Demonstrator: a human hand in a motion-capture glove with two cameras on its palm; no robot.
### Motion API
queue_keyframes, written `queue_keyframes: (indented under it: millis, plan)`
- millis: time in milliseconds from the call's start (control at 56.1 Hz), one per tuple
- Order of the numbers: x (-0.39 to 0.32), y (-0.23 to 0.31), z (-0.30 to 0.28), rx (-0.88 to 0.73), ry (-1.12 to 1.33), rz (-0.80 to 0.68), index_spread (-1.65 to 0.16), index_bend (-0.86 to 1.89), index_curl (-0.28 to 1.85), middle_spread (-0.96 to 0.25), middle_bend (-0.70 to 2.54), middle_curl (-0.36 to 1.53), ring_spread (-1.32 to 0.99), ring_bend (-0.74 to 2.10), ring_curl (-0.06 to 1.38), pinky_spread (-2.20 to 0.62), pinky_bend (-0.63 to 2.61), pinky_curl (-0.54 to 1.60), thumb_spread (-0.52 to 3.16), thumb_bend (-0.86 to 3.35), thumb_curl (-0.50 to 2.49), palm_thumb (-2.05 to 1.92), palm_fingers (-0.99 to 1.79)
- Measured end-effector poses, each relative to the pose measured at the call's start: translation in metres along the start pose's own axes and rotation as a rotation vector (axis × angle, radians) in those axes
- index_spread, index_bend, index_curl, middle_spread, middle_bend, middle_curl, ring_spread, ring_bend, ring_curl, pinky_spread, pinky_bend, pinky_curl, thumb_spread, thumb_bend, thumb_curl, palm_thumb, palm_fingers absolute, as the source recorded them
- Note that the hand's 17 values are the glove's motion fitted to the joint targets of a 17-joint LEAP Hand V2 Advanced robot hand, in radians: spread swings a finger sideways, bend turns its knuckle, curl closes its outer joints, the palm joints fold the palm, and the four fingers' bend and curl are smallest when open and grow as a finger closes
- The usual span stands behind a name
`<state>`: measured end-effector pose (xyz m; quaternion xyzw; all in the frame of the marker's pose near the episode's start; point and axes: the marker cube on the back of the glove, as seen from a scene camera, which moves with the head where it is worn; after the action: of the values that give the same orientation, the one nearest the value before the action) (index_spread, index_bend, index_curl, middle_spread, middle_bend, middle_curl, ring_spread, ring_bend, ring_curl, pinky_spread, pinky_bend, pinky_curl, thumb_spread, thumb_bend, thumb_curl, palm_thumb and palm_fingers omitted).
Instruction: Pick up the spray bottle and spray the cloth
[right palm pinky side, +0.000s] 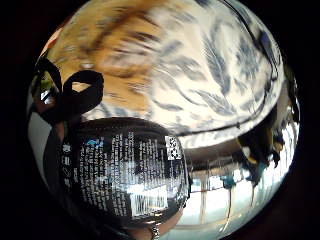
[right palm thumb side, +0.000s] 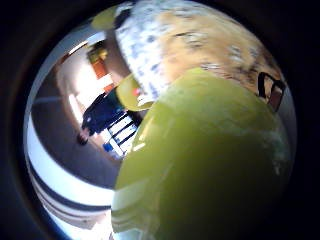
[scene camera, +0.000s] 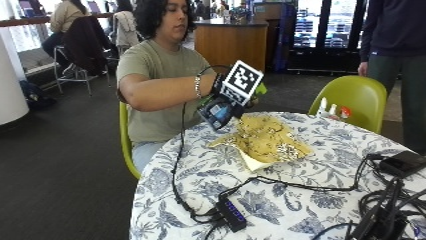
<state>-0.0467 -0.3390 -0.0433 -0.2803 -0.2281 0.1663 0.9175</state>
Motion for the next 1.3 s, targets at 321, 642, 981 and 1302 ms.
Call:
queue_keyframes:
  millis: [321,642,981,1302]
  plan:
    - [-0.152,-0.053,0.036,0.370,-0.566,-0.586,-0.22,0.27,0.61,-0.12,0.64,0.54,-0.16,0.56,0.46,-0.17,0.31,0.38,0.47,-0.03,0.76,1.02,1.32]
    - [-0.165,-0.144,0.110,0.575,-0.456,-0.800,-0.22,0.28,0.62,-0.12,0.64,0.54,-0.16,0.57,0.47,-0.19,0.33,0.38,0.44,-0.03,0.77,1.02,1.33]
    - [-0.163,-0.167,0.098,0.657,-0.517,-0.765,-0.22,0.31,0.63,-0.12,0.64,0.53,-0.16,0.59,0.47,-0.20,0.33,0.38,0.42,-0.03,0.78,1.00,1.35]
    - [-0.141,-0.152,0.113,0.421,-0.417,-0.723,-0.23,0.30,0.62,-0.11,0.61,0.52,-0.16,0.50,0.44,-0.17,0.33,0.38,0.48,-0.04,0.77,0.96,1.21]
